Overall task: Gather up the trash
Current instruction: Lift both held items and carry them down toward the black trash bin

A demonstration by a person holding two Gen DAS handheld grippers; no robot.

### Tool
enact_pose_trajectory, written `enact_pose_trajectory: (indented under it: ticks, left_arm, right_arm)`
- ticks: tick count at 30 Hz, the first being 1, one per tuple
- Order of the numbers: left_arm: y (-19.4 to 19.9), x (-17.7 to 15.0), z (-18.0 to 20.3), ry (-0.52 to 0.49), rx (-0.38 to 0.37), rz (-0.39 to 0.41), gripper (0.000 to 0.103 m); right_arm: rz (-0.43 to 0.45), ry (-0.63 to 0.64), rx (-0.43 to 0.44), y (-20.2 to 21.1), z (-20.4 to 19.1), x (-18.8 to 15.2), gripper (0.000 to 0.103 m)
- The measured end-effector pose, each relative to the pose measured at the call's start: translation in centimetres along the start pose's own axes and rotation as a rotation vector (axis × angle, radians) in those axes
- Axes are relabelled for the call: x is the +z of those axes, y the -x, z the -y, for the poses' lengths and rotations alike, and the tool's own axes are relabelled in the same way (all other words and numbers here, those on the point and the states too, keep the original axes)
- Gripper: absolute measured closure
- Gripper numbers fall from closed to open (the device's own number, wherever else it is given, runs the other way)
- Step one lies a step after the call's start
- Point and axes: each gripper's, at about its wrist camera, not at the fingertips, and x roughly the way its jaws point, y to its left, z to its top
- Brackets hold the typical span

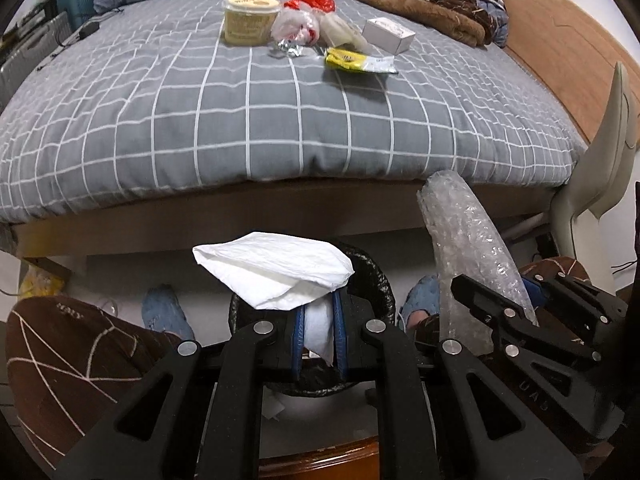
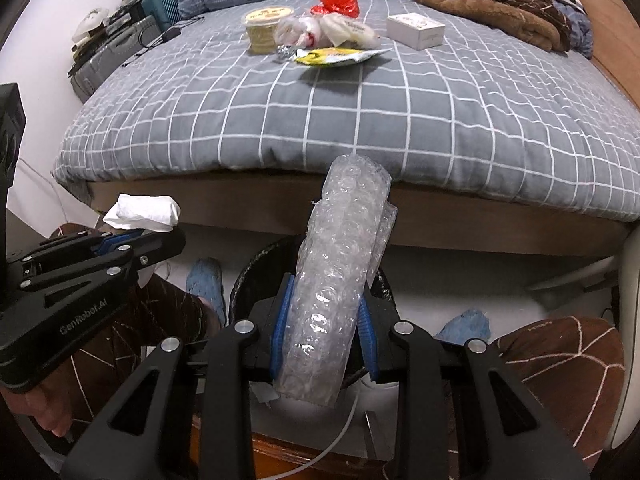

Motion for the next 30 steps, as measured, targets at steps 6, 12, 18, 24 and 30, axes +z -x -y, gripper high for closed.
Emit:
enact_pose_trajectory:
  ticks: [6,12,18,24,30]
  left_arm:
    - [-0.8,-1.2,-0.1,0.006,-0.002,-0.022,0.091]
    - [-1.9,-2.4,-0.1,0.009,-0.007,-0.055,0.091]
    - [-3.2,-3.2,0.1,0.01,-0.009,-0.086,0.091]
    - [-4.8,-3.6,0.0,0.026,-0.015,-0.127,0.091]
    - [-6.3,-3.7,0.4,0.01,-0.003,-0.151,0.09]
  right_arm:
    - [-0.018,0.017,-0.006,-0.6,-0.8,-0.7,0.074]
    - [-0.046,0.018,-0.017,-1.6,-1.3,-1.4,0.074]
    - [-0.057,0.028,-0.042,-2.2,-1.5,-2.1,0.074]
    - [-0.074,0.012,-0.045,-2.9,-1.0,-2.3,0.074]
    - [-0.089,-0.004,-0.065,-3.7,-0.1,-2.3,0.074]
